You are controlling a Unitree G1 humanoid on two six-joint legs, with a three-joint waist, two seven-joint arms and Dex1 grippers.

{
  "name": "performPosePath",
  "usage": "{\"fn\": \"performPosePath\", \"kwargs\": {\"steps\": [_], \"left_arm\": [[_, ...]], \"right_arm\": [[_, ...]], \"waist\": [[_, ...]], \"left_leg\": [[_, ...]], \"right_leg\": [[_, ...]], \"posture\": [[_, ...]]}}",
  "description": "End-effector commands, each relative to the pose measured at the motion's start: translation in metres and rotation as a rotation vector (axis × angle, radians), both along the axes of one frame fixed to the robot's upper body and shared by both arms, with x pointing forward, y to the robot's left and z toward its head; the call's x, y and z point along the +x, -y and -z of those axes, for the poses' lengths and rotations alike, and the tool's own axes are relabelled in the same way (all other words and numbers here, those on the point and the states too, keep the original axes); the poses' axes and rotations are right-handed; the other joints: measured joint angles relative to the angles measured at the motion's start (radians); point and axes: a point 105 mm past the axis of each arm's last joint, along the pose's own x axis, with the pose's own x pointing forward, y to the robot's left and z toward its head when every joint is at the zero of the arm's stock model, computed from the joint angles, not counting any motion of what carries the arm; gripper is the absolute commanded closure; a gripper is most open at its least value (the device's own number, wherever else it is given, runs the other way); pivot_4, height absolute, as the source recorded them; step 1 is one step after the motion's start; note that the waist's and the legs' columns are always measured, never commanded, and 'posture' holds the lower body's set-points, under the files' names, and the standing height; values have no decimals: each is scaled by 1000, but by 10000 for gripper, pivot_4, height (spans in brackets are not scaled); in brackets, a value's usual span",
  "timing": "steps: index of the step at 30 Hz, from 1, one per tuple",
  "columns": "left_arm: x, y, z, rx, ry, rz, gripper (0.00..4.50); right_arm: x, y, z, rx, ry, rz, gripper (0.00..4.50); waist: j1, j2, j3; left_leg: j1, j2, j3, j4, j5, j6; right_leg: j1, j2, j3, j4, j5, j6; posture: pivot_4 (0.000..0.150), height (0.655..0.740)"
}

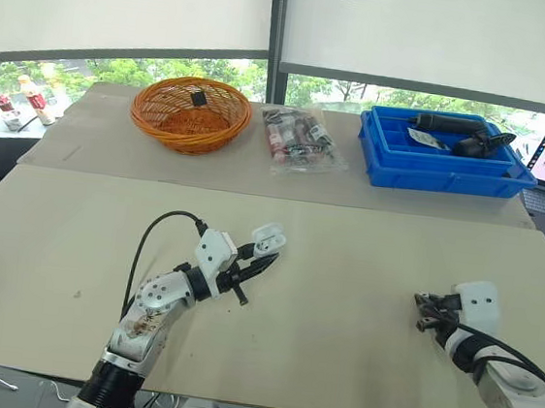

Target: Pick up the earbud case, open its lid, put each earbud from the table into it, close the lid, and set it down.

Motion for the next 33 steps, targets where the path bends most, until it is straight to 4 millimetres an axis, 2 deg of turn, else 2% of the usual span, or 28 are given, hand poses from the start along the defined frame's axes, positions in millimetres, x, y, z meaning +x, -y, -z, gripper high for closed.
{"fn": "performPosePath", "kwargs": {"steps": [1,4,7,11,16,23,28,33], "left_arm": [[-8,2,-11,-10,44,13,39079],[-15,0,-10,-6,36,17,39079],[-23,-1,-9,-3,19,17,39079],[-34,-2,-8,5,-1,27,39079],[-41,-2,-6,8,-30,28,39079],[-52,2,-4,0,-62,46,39079],[-52,3,-4,-3,-69,40,39079],[-53,3,-3,-4,-79,39,39079]], "right_arm": [[-5,-26,-24,-76,48,-255,41934],[-11,-37,-36,-182,88,-438,41934],[-25,-43,-38,-251,42,-637,41934],[-50,-38,-33,-377,-85,-887,41934],[-72,-22,-21,-476,-237,-1057,41934],[-94,3,-11,-553,-387,-1169,41934],[-89,17,-15,-609,-416,-1171,41934],[-85,19,-18,-627,-412,-1177,41934]], "waist": [[-3,0,0],[-8,1,1],[-6,0,1],[1,0,1],[3,-1,2],[3,-1,2],[1,-1,2],[2,-1,2]], "left_leg": [[0,0,0,0,0,0],[0,0,0,-1,0,1],[0,0,0,-1,0,1],[0,0,0,0,0,1],[0,0,0,0,-1,1],[0,0,1,0,-1,1],[1,0,1,0,-1,1],[1,0,1,0,-1,1]], "right_leg": [[0,0,0,0,0,0],[0,0,0,0,0,0],[0,0,0,-1,0,0],[0,0,0,-1,0,0],[0,0,0,-2,0,0],[1,0,0,-2,0,0],[1,0,0,-1,0,0],[1,0,0,-1,0,0]], "posture": [[1500,7114],[1500,7114],[1500,7114],[1500,7114],[1500,7114],[1500,7114],[1500,7114],[1500,7114]]}}
